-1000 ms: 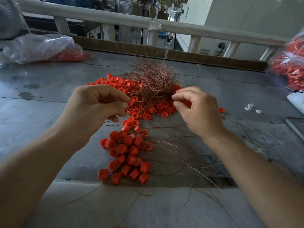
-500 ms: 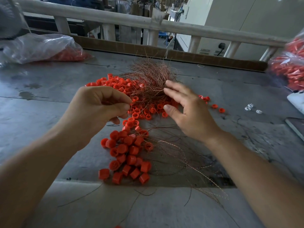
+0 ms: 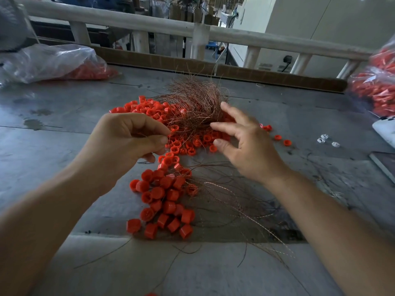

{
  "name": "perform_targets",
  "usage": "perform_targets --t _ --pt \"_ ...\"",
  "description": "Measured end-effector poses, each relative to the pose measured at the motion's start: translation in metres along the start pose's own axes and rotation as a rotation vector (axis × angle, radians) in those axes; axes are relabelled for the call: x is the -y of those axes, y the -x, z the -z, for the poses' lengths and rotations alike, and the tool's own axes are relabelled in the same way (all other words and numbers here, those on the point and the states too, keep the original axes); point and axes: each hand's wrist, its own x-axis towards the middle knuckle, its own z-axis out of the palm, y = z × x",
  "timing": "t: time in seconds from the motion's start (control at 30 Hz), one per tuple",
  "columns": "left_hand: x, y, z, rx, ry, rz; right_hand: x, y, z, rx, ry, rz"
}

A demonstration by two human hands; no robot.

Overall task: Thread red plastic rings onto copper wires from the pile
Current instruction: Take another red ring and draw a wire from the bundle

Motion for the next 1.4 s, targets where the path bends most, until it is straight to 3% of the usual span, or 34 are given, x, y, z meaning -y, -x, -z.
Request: perform_targets --t 0.07,0.13,0.37,0.57,0.83,1.0,1.17,1.4 --pt "0.000 0.000 -0.001 0.003 -0.014 -0.007 -0.003 0.000 -0.007 0.133 0.049 0.015" --pt "0.000 0.000 -0.001 0.006 -0.017 -0.014 -0.004 0.000 -0.010 0.156 0.040 -0.010" --pt "0.000 0.001 0.000 0.019 -0.017 -0.019 0.001 0.001 -0.002 -0.235 -0.068 0.018" --pt "-0.005 0.004 -0.001 0.054 0.041 -0.036 0.007 0.004 0.004 -0.399 -0.142 0.144" --pt "-0.004 0.010 -0.012 0.109 -0.022 -0.151 0.032 0.018 0.001 -0.345 -0.325 0.374" --pt "-0.008 0.015 -0.019 0.239 0.064 -0.173 0.040 0.022 -0.002 -0.371 -0.308 0.513" --pt "-0.010 0.016 -0.020 0.275 0.065 -0.161 0.042 0.023 -0.001 -0.372 -0.351 0.552" --pt "-0.009 0.018 -0.022 0.305 0.103 -0.133 0.046 0.025 0.000 -0.408 -0.231 0.577"
